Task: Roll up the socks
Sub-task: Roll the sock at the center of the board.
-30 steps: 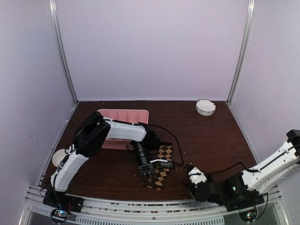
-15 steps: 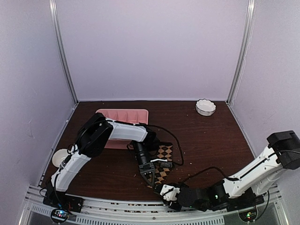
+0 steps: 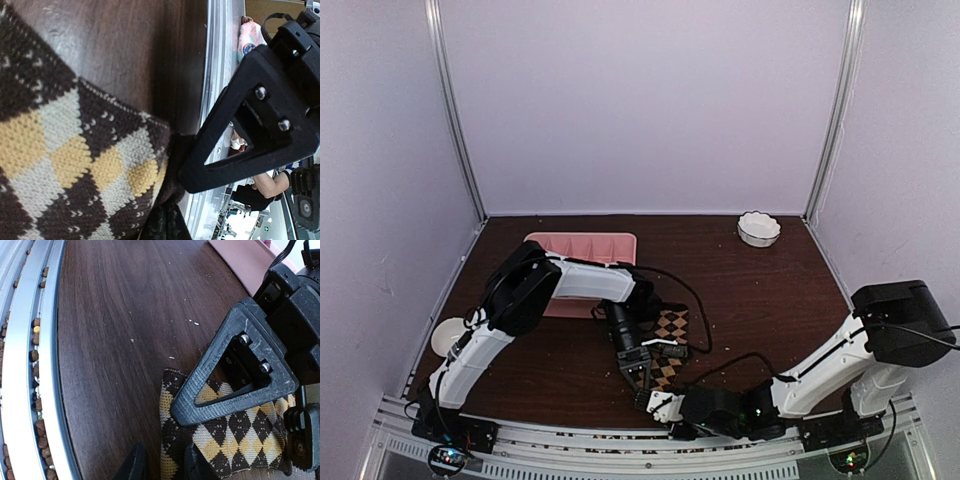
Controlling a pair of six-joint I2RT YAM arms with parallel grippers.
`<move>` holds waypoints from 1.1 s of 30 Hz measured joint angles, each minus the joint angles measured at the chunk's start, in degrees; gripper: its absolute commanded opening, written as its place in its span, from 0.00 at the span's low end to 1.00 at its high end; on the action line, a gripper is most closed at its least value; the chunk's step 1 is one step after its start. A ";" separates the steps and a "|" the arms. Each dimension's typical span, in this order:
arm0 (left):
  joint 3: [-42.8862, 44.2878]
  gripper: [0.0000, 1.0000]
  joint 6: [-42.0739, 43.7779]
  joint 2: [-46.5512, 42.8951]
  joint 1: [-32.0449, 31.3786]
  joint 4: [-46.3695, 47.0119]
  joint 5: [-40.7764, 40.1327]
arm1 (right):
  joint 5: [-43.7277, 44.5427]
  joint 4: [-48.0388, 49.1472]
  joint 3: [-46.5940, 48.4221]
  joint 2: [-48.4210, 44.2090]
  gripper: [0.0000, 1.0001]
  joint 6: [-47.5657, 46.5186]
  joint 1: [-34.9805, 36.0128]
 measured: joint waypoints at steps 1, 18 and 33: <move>0.02 0.00 0.00 0.00 0.00 -0.02 -0.02 | -0.20 0.11 0.22 0.42 0.24 -0.11 -0.24; 0.26 0.05 0.28 0.00 0.00 -0.22 -0.37 | -3.50 4.28 -1.42 1.31 0.00 4.33 -2.21; -22.93 0.36 0.39 -23.56 0.33 26.23 -13.94 | -21.20 11.91 -5.77 0.76 0.00 21.40 -10.78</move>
